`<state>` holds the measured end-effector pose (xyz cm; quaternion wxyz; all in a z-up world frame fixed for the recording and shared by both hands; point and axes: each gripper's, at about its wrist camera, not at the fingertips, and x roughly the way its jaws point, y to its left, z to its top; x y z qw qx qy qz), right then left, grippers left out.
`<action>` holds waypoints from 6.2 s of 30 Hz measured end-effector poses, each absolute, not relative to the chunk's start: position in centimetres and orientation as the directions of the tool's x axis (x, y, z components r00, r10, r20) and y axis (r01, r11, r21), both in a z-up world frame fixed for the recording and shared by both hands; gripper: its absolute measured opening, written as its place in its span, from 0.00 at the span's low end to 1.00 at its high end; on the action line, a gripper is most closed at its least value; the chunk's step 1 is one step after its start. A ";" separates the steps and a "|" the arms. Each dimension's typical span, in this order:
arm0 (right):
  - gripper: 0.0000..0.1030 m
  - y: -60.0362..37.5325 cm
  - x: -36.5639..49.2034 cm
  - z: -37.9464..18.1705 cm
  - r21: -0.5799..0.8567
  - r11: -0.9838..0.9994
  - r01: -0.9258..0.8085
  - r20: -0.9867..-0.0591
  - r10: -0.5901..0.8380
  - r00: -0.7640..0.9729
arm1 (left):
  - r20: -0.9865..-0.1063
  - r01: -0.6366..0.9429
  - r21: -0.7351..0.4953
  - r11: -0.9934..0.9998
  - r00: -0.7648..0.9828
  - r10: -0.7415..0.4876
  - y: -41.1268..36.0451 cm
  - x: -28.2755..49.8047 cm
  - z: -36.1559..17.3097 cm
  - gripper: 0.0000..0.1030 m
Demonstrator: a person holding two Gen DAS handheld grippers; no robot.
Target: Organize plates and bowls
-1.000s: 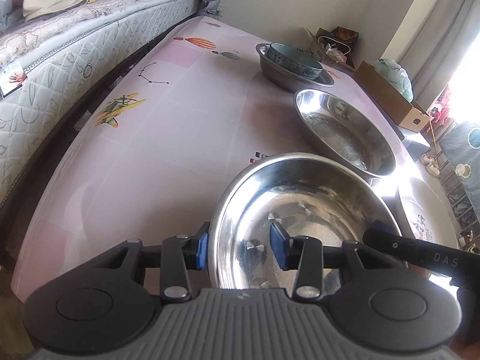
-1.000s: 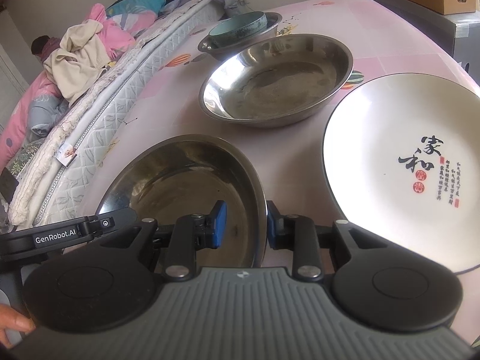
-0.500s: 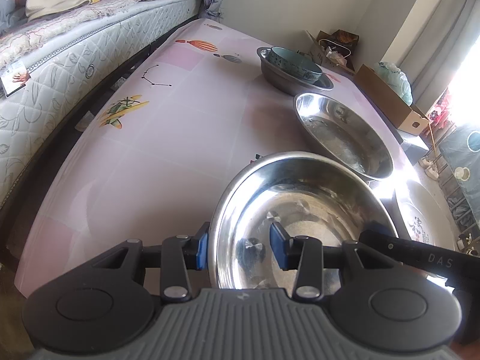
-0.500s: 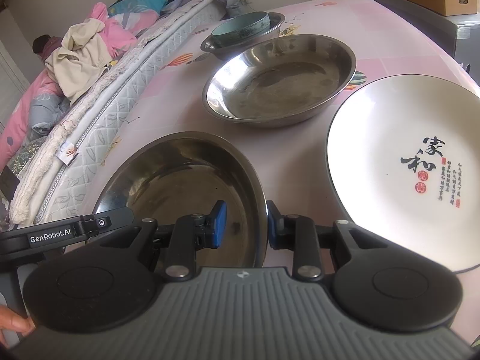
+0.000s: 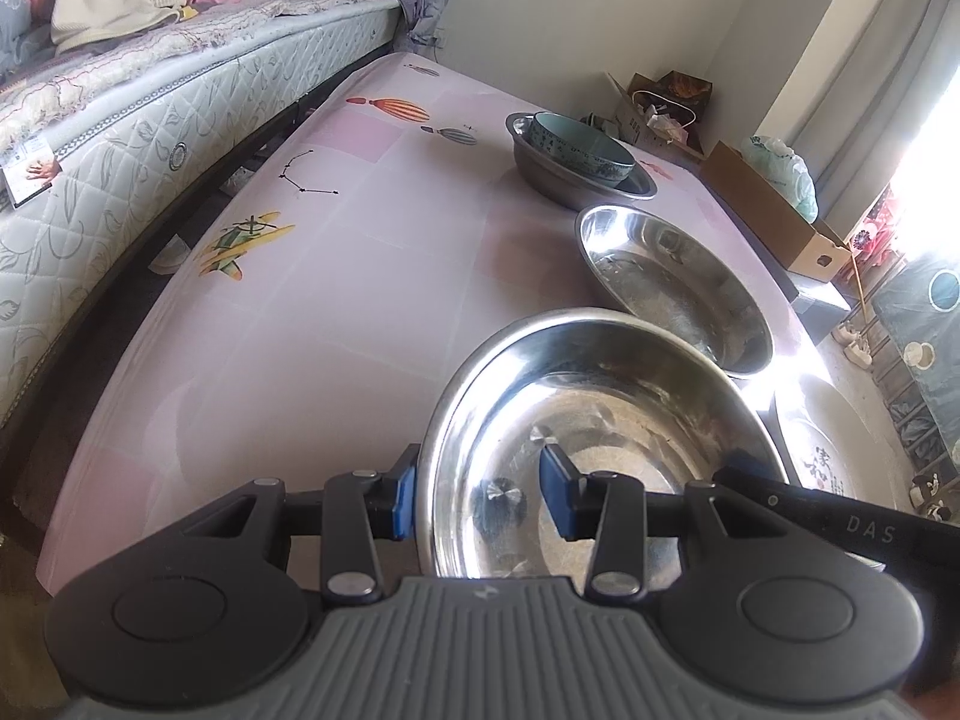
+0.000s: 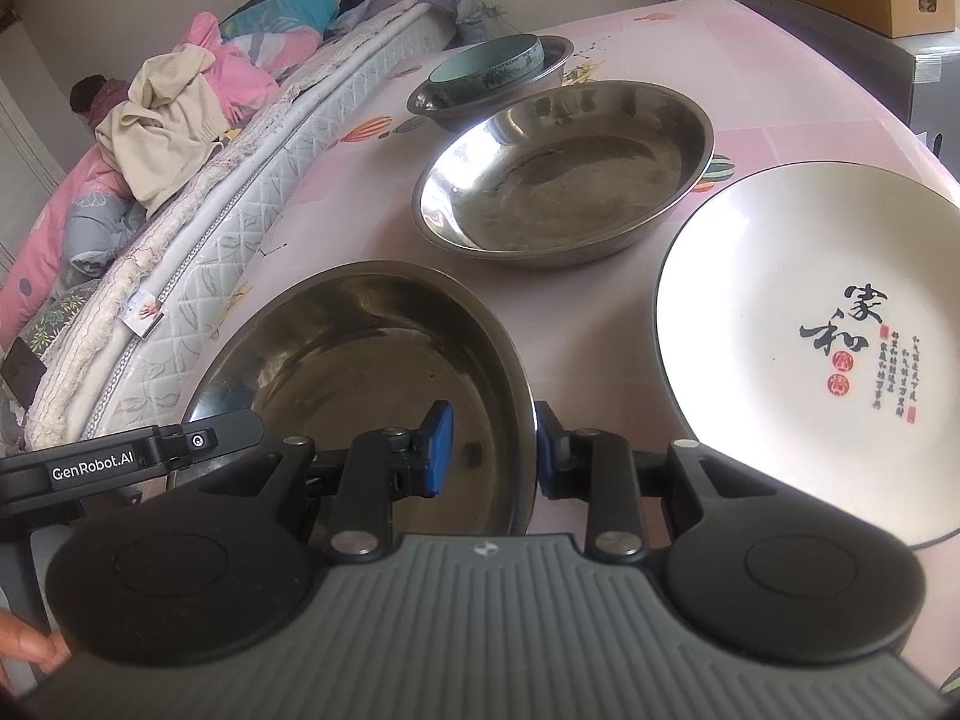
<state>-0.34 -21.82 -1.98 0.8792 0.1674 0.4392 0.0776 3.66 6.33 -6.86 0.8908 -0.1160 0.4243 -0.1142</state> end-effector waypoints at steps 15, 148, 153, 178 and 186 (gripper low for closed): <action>0.27 -23.5 -0.6 -0.8 0.383 0.923 0.026 -0.723 0.282 0.631 | -0.718 0.130 -0.300 0.945 0.622 -0.313 4.8 4.3 -5.7 0.41; 0.34 -41.9 -0.2 -4.6 0.460 0.858 0.229 -0.720 0.209 0.662 | -0.769 0.351 -0.369 0.860 0.405 -0.495 -11.8 6.6 -9.0 0.34; 0.34 -39.5 -0.7 -4.5 0.464 0.863 0.201 -0.733 0.247 0.634 | -0.775 0.306 -0.379 0.873 0.410 -0.480 -9.2 5.7 -8.9 0.35; 0.38 -33.2 -0.2 -3.9 0.453 0.875 0.170 -0.764 0.284 0.579 | -0.769 0.211 -0.386 0.898 0.464 -0.440 -4.2 4.2 -8.5 0.40; 0.38 -32.3 0.4 -3.9 0.449 0.879 0.158 -0.767 0.289 0.573 | -0.774 0.184 -0.371 0.910 0.481 -0.412 -3.5 4.2 -8.3 0.42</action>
